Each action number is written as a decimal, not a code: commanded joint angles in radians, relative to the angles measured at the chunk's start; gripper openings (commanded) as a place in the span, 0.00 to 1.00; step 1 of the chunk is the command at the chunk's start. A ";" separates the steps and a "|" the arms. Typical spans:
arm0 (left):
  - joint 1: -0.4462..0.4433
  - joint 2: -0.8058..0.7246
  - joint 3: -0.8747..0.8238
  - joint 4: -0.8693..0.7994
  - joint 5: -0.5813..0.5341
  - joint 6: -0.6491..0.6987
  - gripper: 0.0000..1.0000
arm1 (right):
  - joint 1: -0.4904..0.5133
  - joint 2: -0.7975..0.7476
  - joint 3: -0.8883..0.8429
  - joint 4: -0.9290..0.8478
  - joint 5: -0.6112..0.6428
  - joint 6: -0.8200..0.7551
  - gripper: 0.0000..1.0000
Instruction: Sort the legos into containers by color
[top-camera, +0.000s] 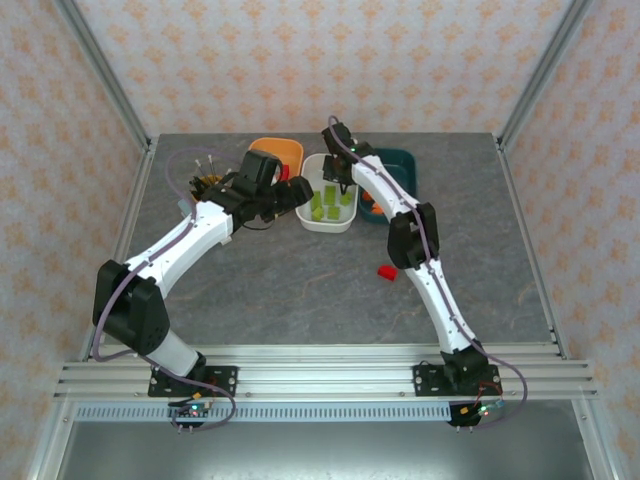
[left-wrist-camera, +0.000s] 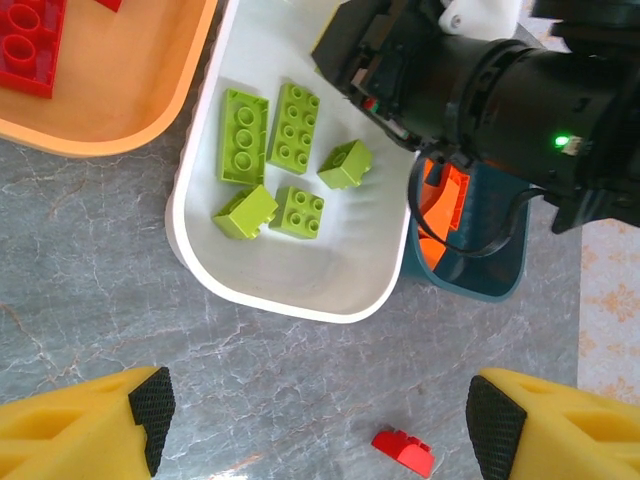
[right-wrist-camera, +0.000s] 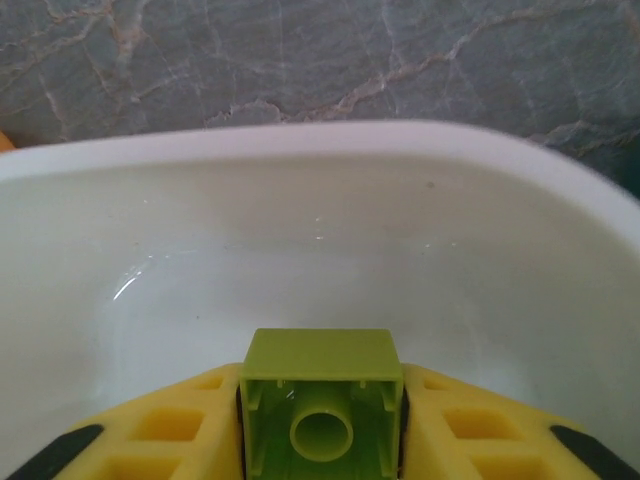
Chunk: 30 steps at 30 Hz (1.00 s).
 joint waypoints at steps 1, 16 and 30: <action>0.003 0.013 0.034 0.014 0.005 0.027 0.80 | 0.001 0.018 0.040 0.005 -0.010 0.011 0.46; -0.106 -0.049 0.023 -0.106 -0.016 0.120 0.80 | 0.010 -0.420 -0.206 0.042 0.010 0.081 0.54; -0.396 0.023 0.062 -0.124 -0.103 0.216 0.79 | 0.004 -1.302 -1.204 -0.034 0.093 0.225 0.50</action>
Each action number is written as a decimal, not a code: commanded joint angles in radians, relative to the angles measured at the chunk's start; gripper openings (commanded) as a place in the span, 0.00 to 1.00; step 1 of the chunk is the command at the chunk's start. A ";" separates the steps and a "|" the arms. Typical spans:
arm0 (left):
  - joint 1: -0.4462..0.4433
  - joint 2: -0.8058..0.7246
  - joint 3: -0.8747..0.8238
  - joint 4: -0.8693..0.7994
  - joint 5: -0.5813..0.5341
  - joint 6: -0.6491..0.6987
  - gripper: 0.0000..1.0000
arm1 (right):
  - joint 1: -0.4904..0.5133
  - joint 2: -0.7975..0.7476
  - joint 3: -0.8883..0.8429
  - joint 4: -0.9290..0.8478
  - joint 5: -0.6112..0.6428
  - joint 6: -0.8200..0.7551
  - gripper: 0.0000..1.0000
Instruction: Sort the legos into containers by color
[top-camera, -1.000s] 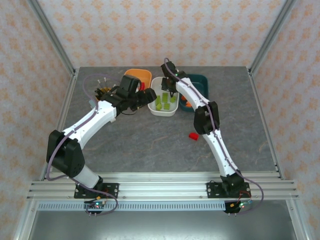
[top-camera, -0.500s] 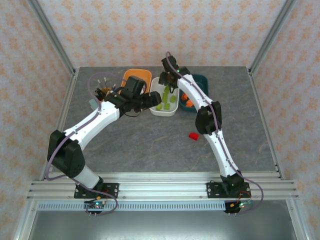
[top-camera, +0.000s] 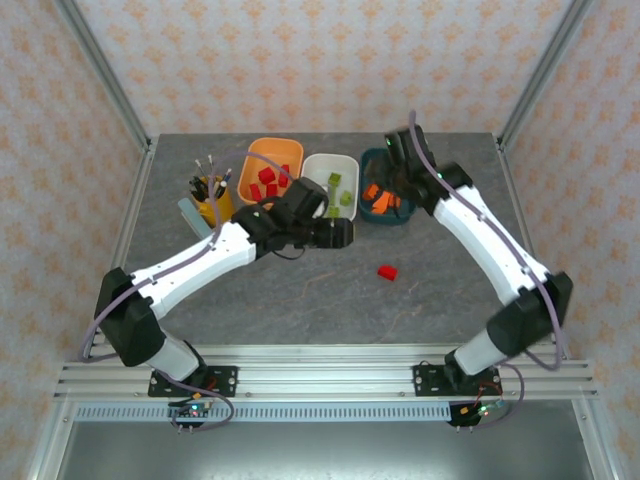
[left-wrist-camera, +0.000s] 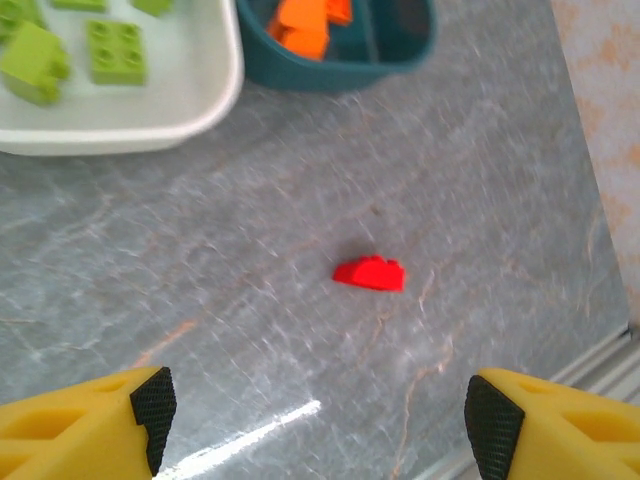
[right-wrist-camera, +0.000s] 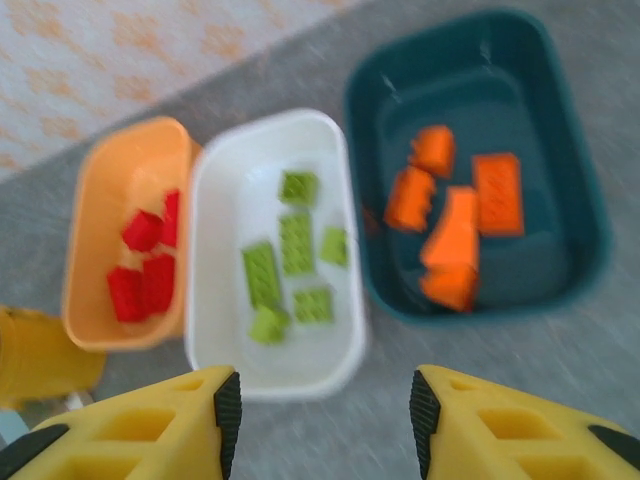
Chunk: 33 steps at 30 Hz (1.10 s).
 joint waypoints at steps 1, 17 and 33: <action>-0.066 0.076 0.050 -0.017 -0.054 0.046 0.79 | 0.000 -0.131 -0.147 -0.173 0.051 0.089 0.50; -0.168 0.611 0.563 -0.295 -0.009 -0.540 0.80 | -0.001 -0.551 -0.498 -0.418 0.004 0.189 0.53; -0.199 0.802 0.728 -0.296 -0.062 -1.127 0.75 | -0.001 -0.856 -0.586 -0.352 -0.087 0.155 0.70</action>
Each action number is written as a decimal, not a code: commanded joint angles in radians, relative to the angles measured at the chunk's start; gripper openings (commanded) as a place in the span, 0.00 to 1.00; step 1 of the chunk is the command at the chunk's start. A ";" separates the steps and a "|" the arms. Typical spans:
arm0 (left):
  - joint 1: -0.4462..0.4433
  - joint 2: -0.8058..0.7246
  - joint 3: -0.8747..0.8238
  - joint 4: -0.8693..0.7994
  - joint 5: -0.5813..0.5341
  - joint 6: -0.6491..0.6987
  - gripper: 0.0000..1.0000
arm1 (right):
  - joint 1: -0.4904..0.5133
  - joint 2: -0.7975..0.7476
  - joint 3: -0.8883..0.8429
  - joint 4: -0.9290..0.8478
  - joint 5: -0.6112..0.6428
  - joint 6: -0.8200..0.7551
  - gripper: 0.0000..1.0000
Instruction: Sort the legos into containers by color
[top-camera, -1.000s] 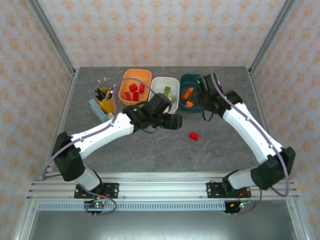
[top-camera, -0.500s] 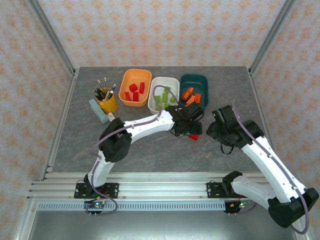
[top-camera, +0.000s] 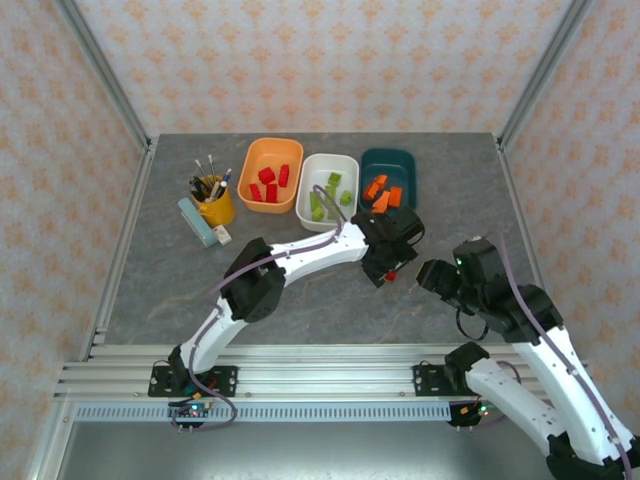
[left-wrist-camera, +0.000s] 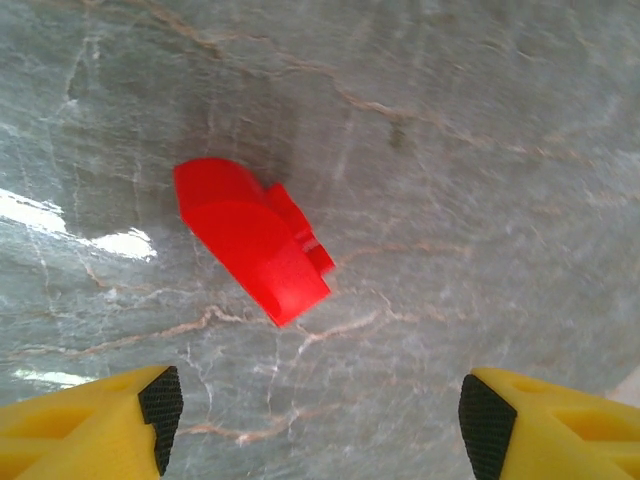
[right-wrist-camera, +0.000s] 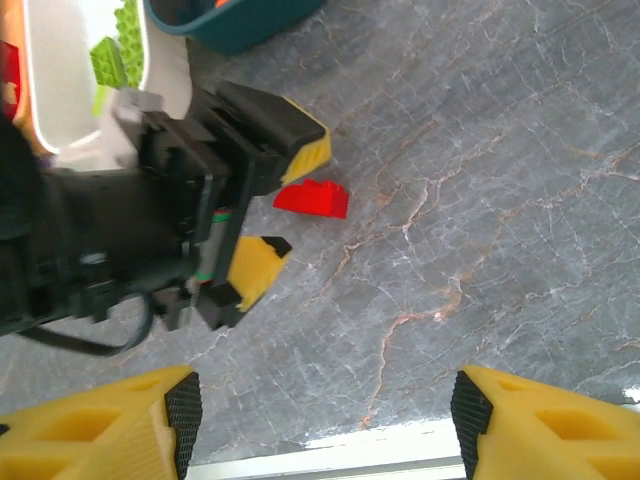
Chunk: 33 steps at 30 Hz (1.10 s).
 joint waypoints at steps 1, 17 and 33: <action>-0.001 0.043 0.055 -0.049 -0.068 -0.123 0.74 | -0.001 -0.024 -0.015 0.010 0.009 0.014 0.70; 0.012 0.161 0.127 -0.130 -0.092 -0.202 0.48 | -0.001 -0.035 -0.030 0.017 0.008 0.029 0.70; 0.056 -0.043 0.080 -0.161 -0.201 0.023 0.20 | -0.001 -0.026 -0.040 0.140 -0.089 -0.011 0.69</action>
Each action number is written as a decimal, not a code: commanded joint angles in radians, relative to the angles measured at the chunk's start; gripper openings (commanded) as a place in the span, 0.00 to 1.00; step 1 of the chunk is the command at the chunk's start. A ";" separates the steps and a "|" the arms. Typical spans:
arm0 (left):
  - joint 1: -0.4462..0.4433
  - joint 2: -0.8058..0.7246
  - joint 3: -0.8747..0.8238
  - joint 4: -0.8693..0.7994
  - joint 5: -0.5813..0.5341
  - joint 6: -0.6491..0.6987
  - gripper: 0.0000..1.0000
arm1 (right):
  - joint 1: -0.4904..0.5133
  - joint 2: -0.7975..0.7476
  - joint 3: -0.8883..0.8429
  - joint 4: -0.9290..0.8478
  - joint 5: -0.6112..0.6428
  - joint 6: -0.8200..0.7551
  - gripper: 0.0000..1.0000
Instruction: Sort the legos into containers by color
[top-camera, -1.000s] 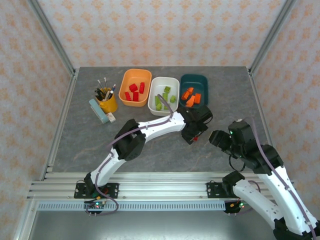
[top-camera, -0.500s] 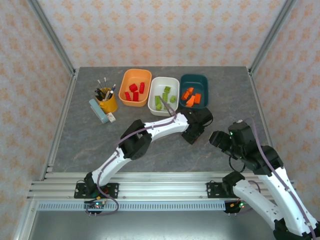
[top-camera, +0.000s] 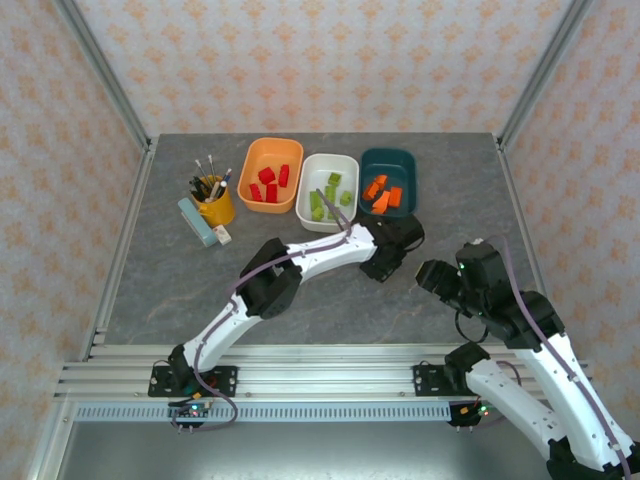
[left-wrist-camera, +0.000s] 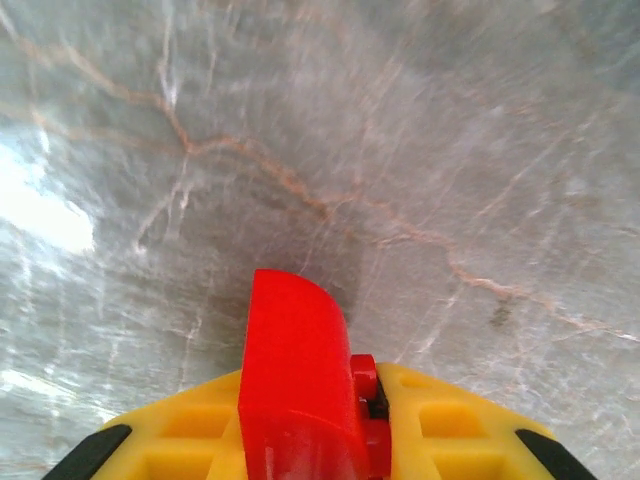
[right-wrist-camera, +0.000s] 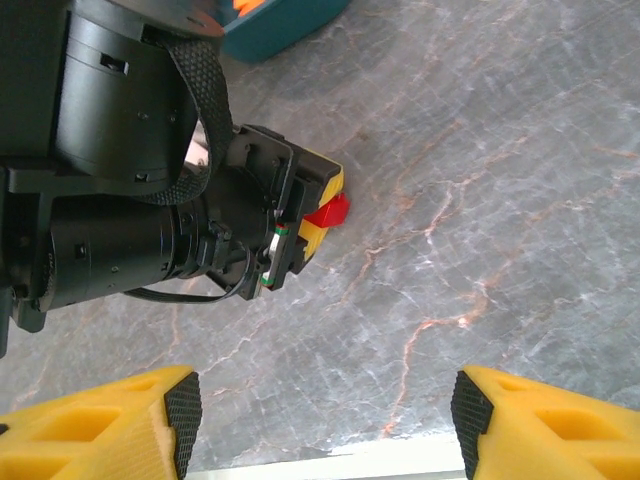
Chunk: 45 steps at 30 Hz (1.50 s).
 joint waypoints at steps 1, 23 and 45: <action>0.050 -0.193 -0.034 -0.068 -0.100 0.144 0.20 | -0.001 0.005 -0.002 0.120 -0.081 -0.036 0.69; 0.601 -0.244 0.089 -0.169 -0.249 1.054 0.16 | 0.013 0.733 0.231 0.955 -0.293 0.067 0.66; 0.696 0.048 0.232 -0.178 0.050 1.306 0.21 | 0.013 1.069 0.516 0.770 -0.340 0.047 0.65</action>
